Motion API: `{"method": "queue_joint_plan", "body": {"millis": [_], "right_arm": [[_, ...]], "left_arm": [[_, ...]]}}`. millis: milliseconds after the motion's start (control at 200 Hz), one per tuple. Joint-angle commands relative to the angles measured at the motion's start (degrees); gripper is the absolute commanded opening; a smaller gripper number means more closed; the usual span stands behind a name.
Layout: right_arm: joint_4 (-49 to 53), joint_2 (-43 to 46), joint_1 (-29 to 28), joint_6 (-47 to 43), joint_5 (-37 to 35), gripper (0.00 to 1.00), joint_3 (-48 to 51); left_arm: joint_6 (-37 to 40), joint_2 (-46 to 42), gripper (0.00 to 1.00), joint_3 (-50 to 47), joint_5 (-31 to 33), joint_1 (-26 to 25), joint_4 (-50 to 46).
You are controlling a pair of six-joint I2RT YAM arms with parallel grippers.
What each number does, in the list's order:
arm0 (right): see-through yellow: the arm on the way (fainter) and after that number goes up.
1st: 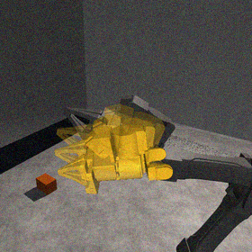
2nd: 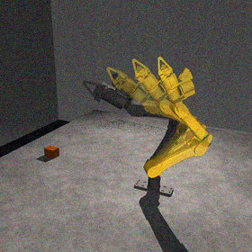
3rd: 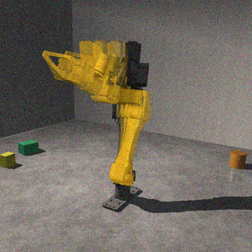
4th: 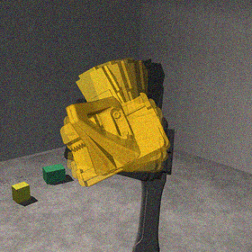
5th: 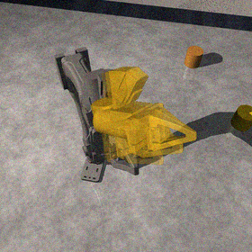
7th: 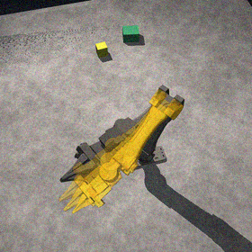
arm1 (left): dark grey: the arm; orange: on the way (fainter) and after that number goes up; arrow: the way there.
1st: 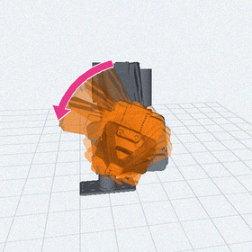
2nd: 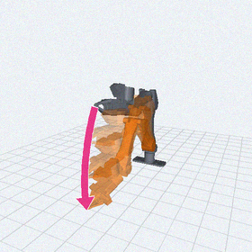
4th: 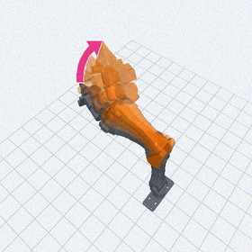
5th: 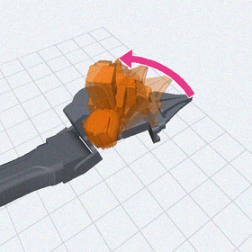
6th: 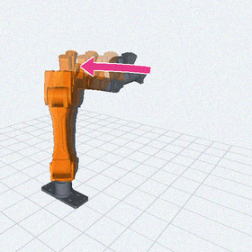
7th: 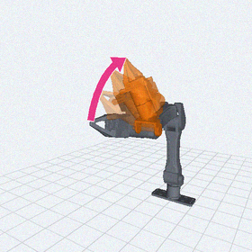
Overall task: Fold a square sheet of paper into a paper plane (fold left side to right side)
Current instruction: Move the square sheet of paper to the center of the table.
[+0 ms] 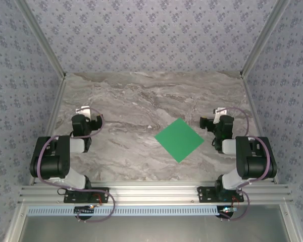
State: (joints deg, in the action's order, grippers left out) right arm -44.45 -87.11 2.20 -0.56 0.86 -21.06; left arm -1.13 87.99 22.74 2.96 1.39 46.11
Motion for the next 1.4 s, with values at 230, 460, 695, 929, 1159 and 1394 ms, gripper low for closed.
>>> {"method": "queue_joint_plan", "body": {"millis": [230, 460, 695, 929, 1159, 1394], "right_arm": [[-1.4, -0.1, -0.1, -0.9, -0.9, 1.00, -1.2], [-1.3, -0.1, 0.2, -0.8, -0.4, 1.00, -1.3], [-1.2, -0.1, 0.6, -0.5, 0.4, 1.00, -1.4], [15.1, 7.5, 0.1, 0.2, -1.6, 1.00, -6.9], [40.3, 20.6, -2.9, 5.0, -0.1, 1.00, -15.8], [65.8, 20.1, -11.3, 12.2, 1.8, 1.00, -24.4]], "left_arm": [[-0.6, -0.2, 0.98, 1.0, -0.8, 0.0, 0.3], [-0.5, -0.1, 0.98, 1.0, -0.9, 0.0, 0.3], [-0.5, -0.2, 0.98, 1.0, -0.9, 0.0, 0.3], [-2.3, -7.9, 0.98, 3.5, 3.5, 0.0, -10.6], [-18.7, -25.8, 0.98, 11.6, -2.9, -0.4, -37.3], [-34.8, -27.6, 0.98, 14.3, -15.3, -6.4, -52.8]]}}
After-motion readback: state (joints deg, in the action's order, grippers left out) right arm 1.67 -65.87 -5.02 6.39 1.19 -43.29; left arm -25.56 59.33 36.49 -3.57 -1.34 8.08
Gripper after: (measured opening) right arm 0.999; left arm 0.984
